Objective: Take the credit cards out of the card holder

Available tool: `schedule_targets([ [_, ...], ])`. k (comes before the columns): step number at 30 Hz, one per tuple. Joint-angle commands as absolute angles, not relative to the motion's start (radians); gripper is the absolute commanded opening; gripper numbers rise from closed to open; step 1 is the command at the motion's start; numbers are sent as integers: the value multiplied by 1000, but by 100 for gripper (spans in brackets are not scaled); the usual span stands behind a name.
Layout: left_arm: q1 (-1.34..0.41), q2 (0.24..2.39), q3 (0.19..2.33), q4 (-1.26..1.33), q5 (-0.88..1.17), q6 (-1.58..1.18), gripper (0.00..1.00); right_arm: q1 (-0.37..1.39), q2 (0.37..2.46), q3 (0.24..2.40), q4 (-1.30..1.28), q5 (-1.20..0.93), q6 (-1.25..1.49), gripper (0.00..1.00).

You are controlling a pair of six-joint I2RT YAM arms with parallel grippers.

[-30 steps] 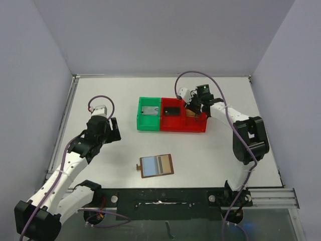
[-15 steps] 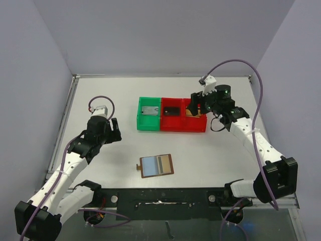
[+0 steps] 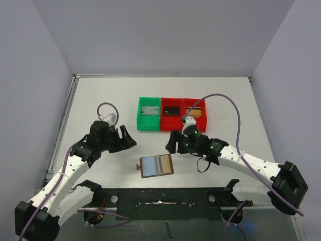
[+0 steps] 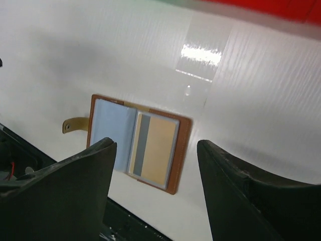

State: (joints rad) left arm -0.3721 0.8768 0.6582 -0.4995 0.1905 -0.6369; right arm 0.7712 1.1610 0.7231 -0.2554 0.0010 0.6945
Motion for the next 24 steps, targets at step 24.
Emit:
schedule_targets([
  [24, -843, 1092, 604, -354, -36, -961, 59, 986, 1365, 686, -163, 149, 1058, 36],
])
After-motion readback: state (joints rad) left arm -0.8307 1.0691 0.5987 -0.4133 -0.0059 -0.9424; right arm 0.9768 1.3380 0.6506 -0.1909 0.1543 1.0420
